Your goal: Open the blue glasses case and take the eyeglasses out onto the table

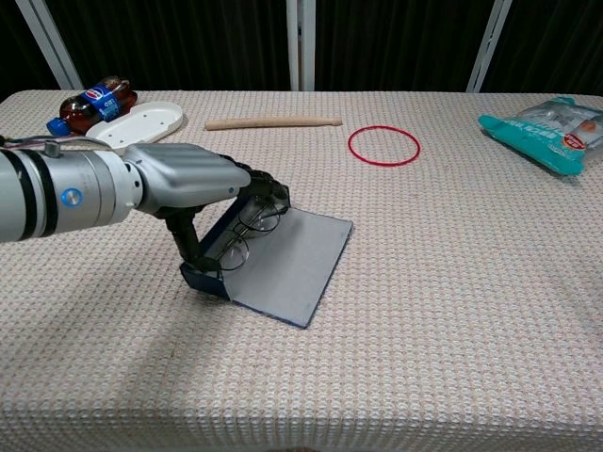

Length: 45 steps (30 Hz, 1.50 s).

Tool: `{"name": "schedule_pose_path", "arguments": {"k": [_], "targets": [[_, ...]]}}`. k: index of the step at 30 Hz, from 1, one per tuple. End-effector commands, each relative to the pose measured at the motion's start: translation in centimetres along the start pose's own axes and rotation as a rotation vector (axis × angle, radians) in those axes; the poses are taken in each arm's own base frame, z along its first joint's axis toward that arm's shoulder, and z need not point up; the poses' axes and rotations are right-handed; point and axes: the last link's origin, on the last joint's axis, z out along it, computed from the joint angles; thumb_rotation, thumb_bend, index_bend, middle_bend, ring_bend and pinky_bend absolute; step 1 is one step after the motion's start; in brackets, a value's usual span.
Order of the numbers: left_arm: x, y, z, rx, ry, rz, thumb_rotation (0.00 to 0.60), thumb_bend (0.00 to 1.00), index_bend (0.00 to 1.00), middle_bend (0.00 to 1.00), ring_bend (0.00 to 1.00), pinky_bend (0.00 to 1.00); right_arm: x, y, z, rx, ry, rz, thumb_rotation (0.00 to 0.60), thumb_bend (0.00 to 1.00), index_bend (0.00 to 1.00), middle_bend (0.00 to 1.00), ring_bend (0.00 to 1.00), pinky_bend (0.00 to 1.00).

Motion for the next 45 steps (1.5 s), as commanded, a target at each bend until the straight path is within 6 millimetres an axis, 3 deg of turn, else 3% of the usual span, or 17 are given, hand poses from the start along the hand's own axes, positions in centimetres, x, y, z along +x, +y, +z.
{"name": "schedule_pose_path", "arguments": {"k": [1,17,23,28,31,36,45], "targets": [[0.4,-1.4,0.0,0.049,-0.001,0.047,0.6,0.23,0.0,0.0,0.0,0.0,0.0,0.0,-0.1,-0.002,0.001,0.0,0.6,0.36,0.02,0.21,0.0,0.07],[2.0,-7.3,3.2,0.264,0.025,0.188,0.6,0.23,0.0,0.0,0.0,0.0,0.1,0.1,-0.6,-0.023,0.005,-0.001,0.6,0.36,0.02,0.22,0.0,0.07],[2.8,-7.4,3.6,0.218,0.043,0.06,0.6,0.23,0.02,0.01,0.0,0.0,0.1,0.1,-0.5,-0.024,0.003,-0.003,0.6,0.36,0.02,0.22,0.0,0.07],[3.1,-6.1,2.8,0.114,0.025,-0.089,0.6,0.26,0.21,0.13,0.0,0.0,-0.1,0.1,-0.4,-0.022,-0.003,0.001,0.6,0.36,0.02,0.22,0.0,0.07],[2.5,-5.7,3.0,0.09,0.025,-0.097,0.6,0.31,0.28,0.16,0.0,0.0,-0.3,0.0,-0.3,-0.021,-0.007,0.005,0.6,0.36,0.02,0.22,0.0,0.07],[1.6,-5.6,3.9,0.092,0.038,-0.125,0.6,0.37,0.32,0.21,0.0,0.0,-0.4,0.2,-0.3,-0.023,-0.009,0.007,0.6,0.36,0.02,0.22,0.0,0.07],[0.7,-6.1,4.6,0.119,0.067,-0.132,0.6,0.37,0.39,0.29,0.06,0.0,-0.5,0.4,-0.2,-0.028,-0.013,0.012,0.6,0.36,0.02,0.22,0.0,0.07]]}}
